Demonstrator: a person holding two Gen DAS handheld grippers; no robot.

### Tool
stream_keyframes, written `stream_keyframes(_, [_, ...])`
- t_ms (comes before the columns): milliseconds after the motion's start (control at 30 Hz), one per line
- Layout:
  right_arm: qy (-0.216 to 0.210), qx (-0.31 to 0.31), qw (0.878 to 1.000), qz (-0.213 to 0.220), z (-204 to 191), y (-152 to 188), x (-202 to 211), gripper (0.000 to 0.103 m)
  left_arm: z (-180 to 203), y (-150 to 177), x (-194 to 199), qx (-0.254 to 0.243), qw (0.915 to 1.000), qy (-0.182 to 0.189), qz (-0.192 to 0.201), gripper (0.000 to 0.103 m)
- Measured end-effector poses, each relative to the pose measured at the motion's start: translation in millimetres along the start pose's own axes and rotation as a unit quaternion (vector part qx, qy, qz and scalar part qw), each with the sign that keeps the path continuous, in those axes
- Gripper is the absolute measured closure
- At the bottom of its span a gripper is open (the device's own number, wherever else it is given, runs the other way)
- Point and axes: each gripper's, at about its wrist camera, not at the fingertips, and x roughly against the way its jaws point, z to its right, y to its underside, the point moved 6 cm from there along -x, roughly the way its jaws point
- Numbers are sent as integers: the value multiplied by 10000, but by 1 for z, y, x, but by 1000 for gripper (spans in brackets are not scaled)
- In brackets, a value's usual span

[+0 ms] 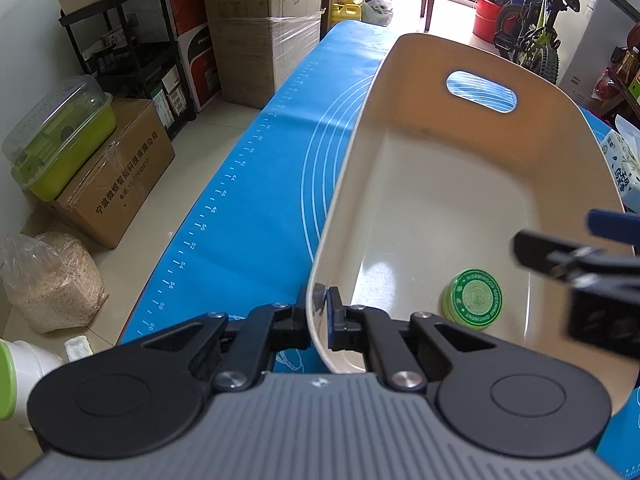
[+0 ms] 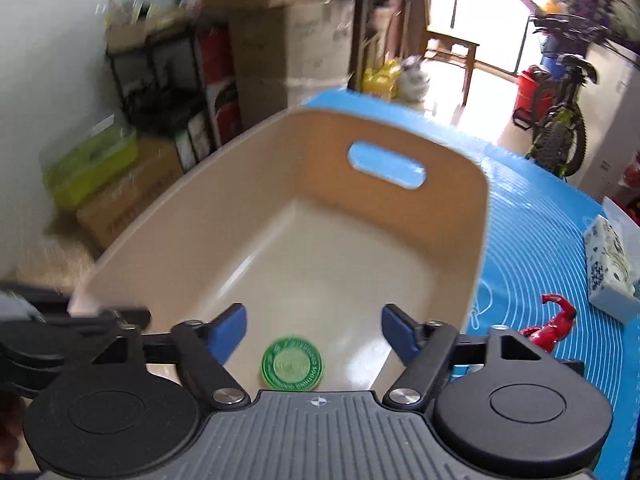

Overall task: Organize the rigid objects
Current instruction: 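Carry the green tin into the basket and open the right gripper, then move the right gripper to the white pill bottle and grasp it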

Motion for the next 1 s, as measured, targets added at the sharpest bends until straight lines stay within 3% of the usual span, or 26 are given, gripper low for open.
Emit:
stream_keyframes(233, [187,-361,9980,483,35,0,41,20,1,0,0,1,10000,-4,1,94])
stream_keyframes(400, [369,-542,9963,554,63,15,56,19,1,0,0,3,10000,-4,1,94])
stream_keyframes(633, [653,-686,9951,298,90,64,57,19,1,0,0,5,10000,-4,1,94])
stream_keyframes(867, [579,-1003,9929,-257,105,117,38,19,1,0,0,8,10000,-4,1,94])
stream_keyframes(1000, [559,-1010,9921,-495,102,130,28,19,1,0,0,9,10000,-1,1,94])
